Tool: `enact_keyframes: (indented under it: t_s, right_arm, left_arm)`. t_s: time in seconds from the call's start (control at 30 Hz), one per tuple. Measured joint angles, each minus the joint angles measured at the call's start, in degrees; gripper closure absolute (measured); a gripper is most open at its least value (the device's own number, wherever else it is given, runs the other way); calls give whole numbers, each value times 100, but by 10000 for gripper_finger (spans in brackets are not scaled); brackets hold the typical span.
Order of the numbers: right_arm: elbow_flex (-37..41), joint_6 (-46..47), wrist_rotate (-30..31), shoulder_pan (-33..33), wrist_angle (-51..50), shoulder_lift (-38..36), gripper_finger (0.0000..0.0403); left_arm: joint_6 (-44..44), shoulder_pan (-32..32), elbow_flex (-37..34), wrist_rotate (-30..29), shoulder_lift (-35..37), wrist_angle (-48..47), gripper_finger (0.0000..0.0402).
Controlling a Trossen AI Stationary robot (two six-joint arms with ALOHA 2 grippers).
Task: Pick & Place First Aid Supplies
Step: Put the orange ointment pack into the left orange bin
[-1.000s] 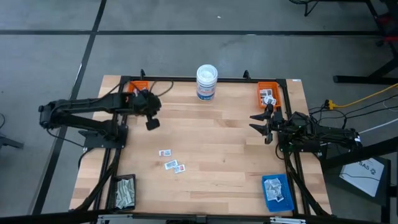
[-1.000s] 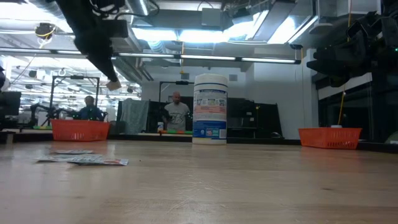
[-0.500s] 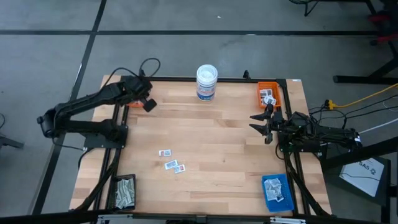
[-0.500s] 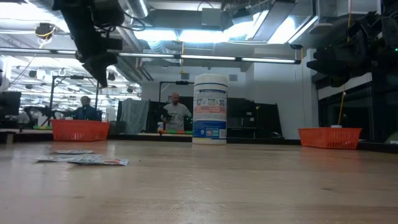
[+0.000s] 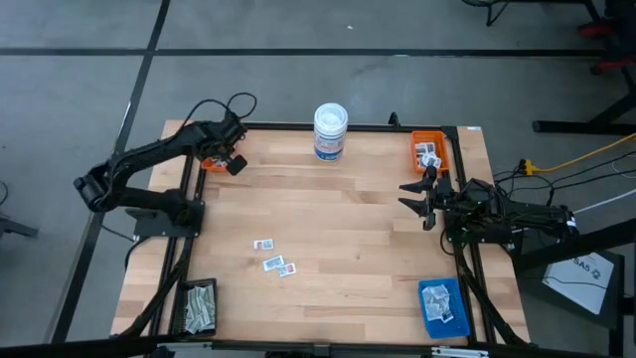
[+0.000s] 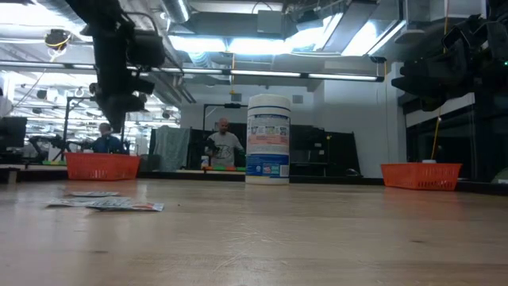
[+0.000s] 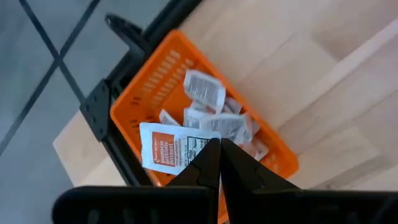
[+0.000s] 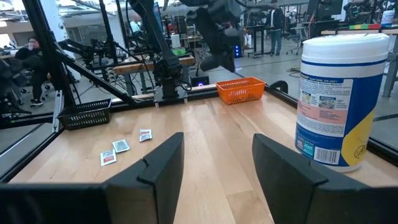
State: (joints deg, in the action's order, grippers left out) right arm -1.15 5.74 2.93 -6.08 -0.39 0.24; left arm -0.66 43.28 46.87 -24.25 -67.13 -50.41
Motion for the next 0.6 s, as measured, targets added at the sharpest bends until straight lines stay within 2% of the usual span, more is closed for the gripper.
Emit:
enact_keyframes:
  t_s: [0.3,0.6]
  right_arm:
    - [-1,0,1,0,0,0,212]
    - [-2,0,1,1,1,0,212]
  left_arm:
    - [255,108,0,103,-418,-114,388]
    - [308,108,0,131,-414,-155,304]
